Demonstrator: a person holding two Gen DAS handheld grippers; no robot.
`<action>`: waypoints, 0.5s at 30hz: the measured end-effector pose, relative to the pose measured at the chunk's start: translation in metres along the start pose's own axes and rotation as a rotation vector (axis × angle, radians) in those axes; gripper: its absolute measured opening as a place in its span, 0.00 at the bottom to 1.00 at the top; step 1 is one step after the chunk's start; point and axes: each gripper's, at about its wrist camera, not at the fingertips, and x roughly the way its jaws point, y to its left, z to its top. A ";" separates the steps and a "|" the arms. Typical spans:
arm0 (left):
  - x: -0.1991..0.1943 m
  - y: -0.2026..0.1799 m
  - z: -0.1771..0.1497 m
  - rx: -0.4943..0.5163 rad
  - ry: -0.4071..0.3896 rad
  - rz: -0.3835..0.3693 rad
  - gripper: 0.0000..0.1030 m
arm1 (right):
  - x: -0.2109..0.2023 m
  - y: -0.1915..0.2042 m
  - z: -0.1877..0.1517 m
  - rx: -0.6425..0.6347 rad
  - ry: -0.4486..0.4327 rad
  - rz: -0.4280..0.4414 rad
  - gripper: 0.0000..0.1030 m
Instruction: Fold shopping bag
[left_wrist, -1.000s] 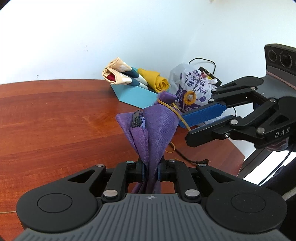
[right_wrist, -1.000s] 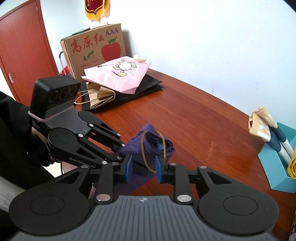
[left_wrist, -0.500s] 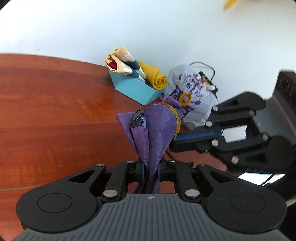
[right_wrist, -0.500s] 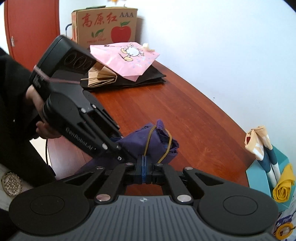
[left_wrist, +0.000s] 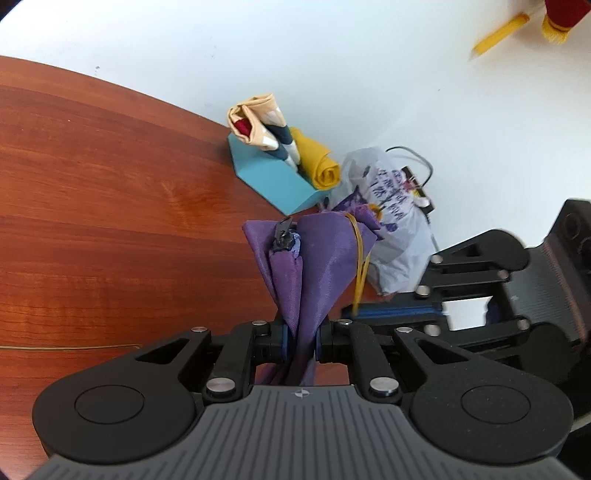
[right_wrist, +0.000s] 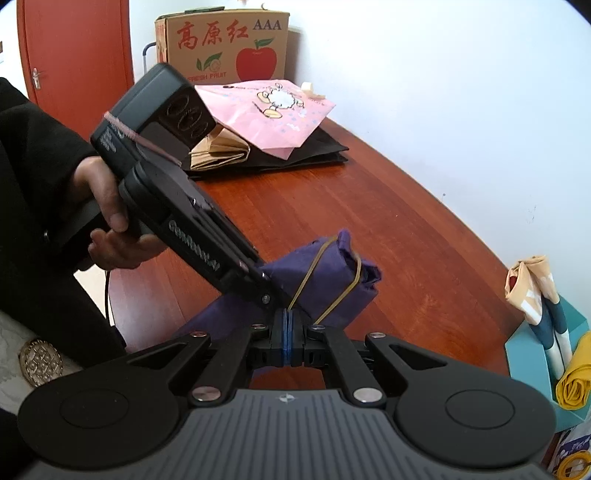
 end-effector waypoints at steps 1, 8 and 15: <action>-0.001 -0.001 0.000 0.008 0.000 -0.007 0.13 | 0.000 0.000 0.000 -0.003 0.003 -0.009 0.00; -0.003 -0.015 -0.005 0.141 -0.001 0.004 0.13 | -0.004 -0.006 0.000 -0.056 0.043 -0.029 0.00; 0.000 -0.024 -0.011 0.247 -0.001 0.046 0.13 | -0.011 -0.017 0.001 0.025 0.036 0.012 0.14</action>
